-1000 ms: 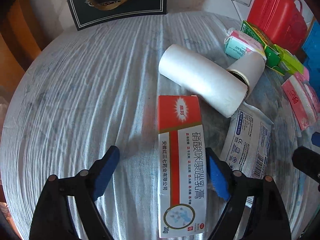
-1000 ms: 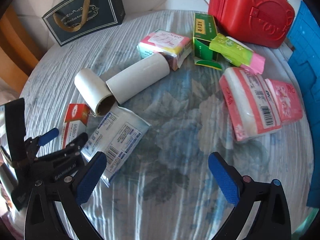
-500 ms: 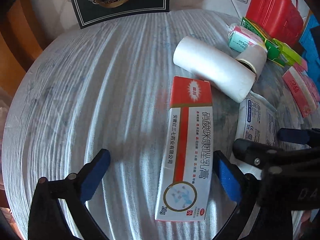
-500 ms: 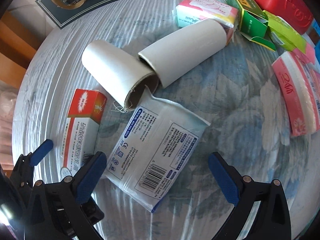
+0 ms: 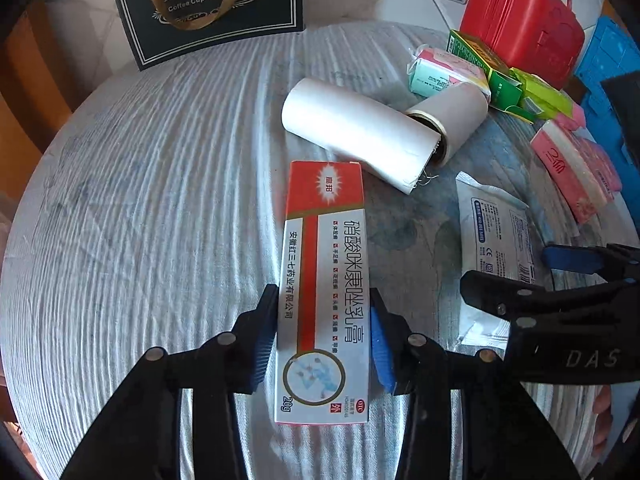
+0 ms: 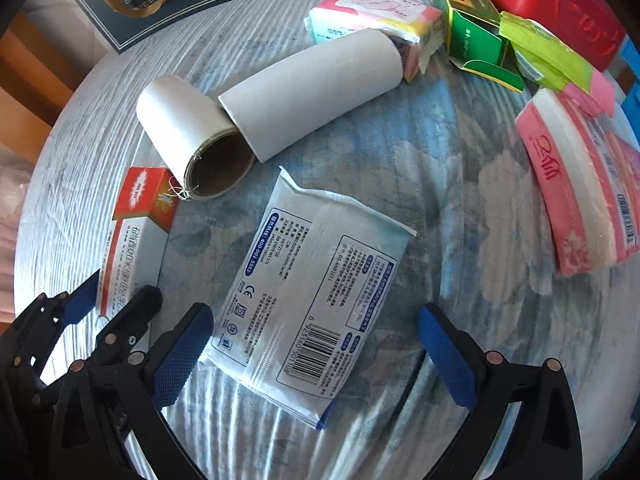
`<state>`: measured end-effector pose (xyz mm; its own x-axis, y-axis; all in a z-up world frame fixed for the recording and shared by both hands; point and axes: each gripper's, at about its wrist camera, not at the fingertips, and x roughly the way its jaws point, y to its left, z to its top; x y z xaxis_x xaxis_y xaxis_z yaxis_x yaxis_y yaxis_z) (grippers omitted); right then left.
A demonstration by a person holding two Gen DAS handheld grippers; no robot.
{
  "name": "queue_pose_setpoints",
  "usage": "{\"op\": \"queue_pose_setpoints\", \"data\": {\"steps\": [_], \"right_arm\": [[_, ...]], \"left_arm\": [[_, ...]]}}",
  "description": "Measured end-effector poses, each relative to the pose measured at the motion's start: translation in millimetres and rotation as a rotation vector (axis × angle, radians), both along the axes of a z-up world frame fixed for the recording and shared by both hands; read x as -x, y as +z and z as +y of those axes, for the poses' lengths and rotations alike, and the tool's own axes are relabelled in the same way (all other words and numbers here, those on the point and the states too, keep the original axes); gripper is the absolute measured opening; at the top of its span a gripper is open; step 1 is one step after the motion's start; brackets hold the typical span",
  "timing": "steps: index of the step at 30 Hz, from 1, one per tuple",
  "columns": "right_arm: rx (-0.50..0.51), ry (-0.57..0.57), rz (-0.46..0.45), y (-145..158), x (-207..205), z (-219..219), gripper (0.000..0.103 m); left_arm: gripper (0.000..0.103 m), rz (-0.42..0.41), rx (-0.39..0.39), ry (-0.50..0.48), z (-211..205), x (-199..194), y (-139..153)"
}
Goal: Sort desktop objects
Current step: 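Lower the right tool to the white wipes packet and close on it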
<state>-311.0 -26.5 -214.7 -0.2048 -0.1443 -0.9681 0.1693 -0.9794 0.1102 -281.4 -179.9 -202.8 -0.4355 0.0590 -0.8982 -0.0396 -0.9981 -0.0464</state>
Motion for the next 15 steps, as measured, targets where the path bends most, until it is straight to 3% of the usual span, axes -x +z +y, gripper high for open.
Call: {"op": "queue_pose_setpoints", "data": {"steps": [7,12,15], "right_arm": [[-0.110,-0.022,0.037,-7.3,-11.5,4.9,0.103],[-0.105,-0.028,0.009,-7.7,-14.1,10.1,0.103],[-0.034,-0.075,0.003,2.1,-24.2,18.9,0.097]], "left_arm": [[0.041,-0.002,-0.020,0.033,-3.1,1.8,0.5],[0.041,0.001,0.009,0.032,2.7,-0.2,-0.1],[0.041,-0.003,0.006,0.042,2.8,-2.2,-0.3]]}}
